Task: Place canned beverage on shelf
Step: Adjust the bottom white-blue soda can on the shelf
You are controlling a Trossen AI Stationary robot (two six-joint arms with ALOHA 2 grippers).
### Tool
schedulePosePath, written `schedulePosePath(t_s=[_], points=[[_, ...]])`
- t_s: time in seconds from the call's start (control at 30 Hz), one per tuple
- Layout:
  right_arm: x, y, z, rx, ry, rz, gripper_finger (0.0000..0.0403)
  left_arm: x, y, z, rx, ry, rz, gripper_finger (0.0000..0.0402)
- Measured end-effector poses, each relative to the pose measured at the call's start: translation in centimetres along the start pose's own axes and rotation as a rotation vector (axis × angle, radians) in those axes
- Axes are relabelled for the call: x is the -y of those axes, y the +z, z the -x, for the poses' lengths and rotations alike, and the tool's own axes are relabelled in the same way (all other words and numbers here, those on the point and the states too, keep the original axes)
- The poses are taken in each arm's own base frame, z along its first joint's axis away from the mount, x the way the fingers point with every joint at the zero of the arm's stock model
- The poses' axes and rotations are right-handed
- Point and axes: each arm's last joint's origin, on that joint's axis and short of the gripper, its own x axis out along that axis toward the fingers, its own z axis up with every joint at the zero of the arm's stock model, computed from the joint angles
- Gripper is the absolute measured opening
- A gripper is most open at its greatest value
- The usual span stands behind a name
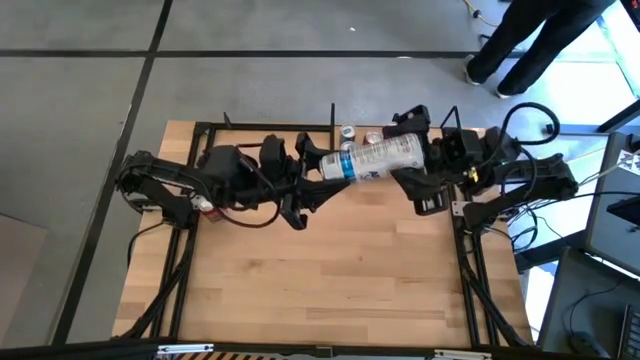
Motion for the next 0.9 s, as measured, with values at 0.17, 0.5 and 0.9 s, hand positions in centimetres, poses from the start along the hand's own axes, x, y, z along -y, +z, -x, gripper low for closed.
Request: schedulePosePath(t_s=[0.17, 0.5, 0.9], points=[[0.0, -0.3, -0.7, -0.005, 0.02, -0.005, 0.0323, -0.4, 0.0, -0.1, -0.01, -0.002, 0.008, 0.0247], [0.0, -0.2, -0.5, -0.056, 0.025, 0.005, 0.0226, -0.5, -0.3, 0.0, -0.045, 0.028, -0.034, 0.0293], [1.1, 3.7, 2.3, -0.759, -0.238, 0.226, 0.0226, -1.9, 4.1, 6.7, -0.504, 0.289, -0.196, 0.0388]])
